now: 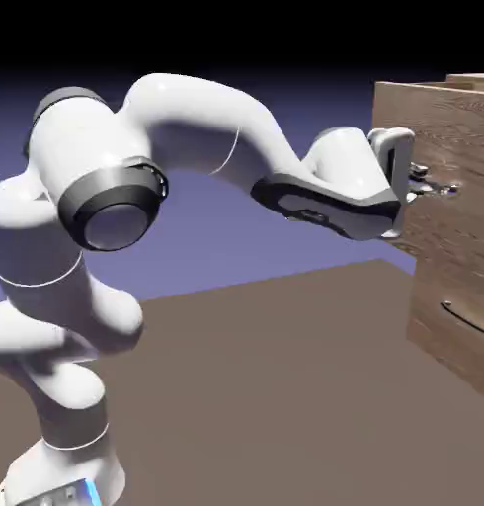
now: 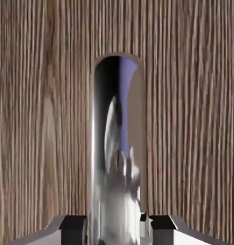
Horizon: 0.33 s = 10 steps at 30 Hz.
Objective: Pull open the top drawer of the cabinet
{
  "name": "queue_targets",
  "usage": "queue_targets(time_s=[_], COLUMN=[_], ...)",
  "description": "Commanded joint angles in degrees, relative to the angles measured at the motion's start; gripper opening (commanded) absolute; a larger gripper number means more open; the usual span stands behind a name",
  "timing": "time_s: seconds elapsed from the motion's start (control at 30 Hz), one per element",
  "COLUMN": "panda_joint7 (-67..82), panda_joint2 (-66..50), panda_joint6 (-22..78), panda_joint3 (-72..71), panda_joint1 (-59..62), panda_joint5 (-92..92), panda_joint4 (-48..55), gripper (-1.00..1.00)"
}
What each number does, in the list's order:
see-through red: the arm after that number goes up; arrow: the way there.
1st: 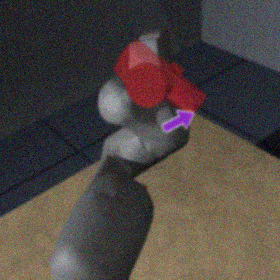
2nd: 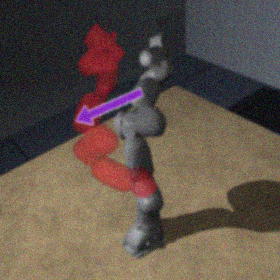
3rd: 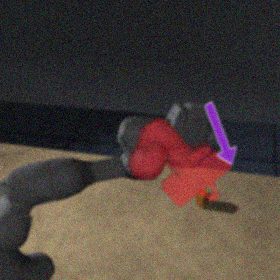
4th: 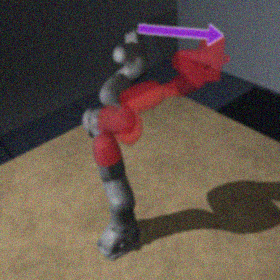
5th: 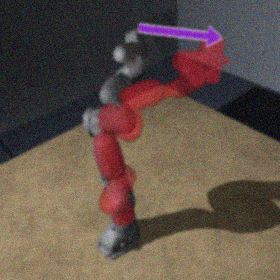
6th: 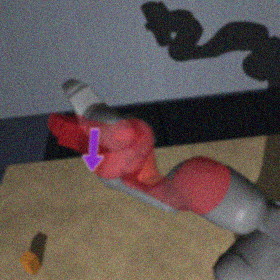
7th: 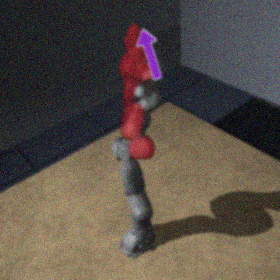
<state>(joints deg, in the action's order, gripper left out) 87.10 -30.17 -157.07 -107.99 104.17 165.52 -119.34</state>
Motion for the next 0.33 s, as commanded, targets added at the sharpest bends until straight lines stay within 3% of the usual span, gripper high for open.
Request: queue_targets(time_s=[0.0, 0.17, 0.2, 0.3], panda_joint7=[-0.8, 0.3, 0.3, 1.9], panda_joint2=[0.3, -2.4, -2.4, -5.0], panda_joint6=[-0.1, 0.4, 0.4, 0.5], panda_joint3=[-1.8, -10.3, -10.3, -13.9], panda_joint1=[2.1, 11.6, 11.6, 15.8], panda_joint5=[0.3, -0.6, -0.6, -1.6], panda_joint4=[-1.0, -7.0, -7.0, -10.3], gripper=[-1.00, -1.00, 1.00, 1.00])
